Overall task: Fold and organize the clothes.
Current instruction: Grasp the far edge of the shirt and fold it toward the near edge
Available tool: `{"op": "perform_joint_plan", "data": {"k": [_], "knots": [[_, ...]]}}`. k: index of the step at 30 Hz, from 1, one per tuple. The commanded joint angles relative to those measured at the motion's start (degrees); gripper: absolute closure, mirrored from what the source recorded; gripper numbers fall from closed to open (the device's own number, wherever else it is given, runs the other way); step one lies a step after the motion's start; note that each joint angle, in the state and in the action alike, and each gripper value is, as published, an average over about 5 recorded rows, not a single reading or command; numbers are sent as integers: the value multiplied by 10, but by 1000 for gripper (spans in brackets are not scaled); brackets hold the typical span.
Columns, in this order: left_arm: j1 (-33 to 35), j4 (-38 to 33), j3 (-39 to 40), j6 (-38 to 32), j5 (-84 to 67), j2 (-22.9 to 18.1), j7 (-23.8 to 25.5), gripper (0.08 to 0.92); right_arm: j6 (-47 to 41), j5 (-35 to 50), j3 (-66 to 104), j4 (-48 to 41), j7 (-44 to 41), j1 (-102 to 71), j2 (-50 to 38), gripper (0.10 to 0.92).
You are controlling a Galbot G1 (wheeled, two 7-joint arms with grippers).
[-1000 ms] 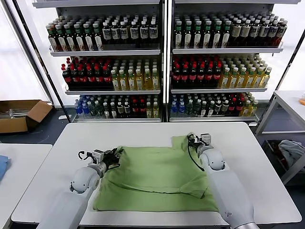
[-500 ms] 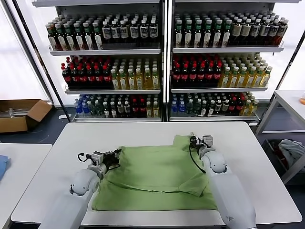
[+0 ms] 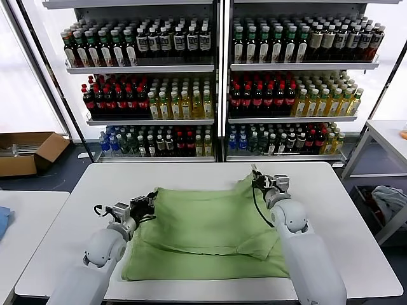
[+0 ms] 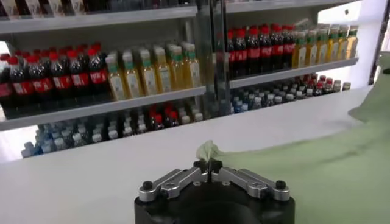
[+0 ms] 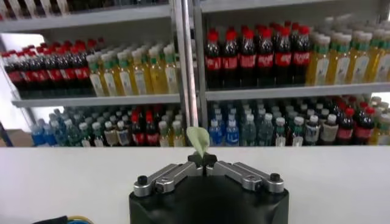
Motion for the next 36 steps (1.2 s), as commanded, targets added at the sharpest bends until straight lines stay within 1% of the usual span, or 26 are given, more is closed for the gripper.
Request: {"op": "perform_joint_plan", "data": {"k": [1,7,15,20,31,36], "knots": [[72,-82,-26,-18,8,13,2,914,-6,-9,22,121,11,-99,-8,919],[129,-128,-41,-18,32,16,5,914,-16,-9,61,174,43,-195,-1,919],[205,-175,-48,-22,67,-2,7,914,-20,-13,100,245,60,-298,20,919],[248,-189,-51,-30,98,-12,4,914,-23,-15,108,270,66,-339,20,919],[296,-206,-71,-31,123,-23,-7,914,-29,-23,106,294,70,-363,12,919],[308,-211,-75,-34,131,-29,-4,914,-27,-35,101,294,69,-371,9,919]]}}
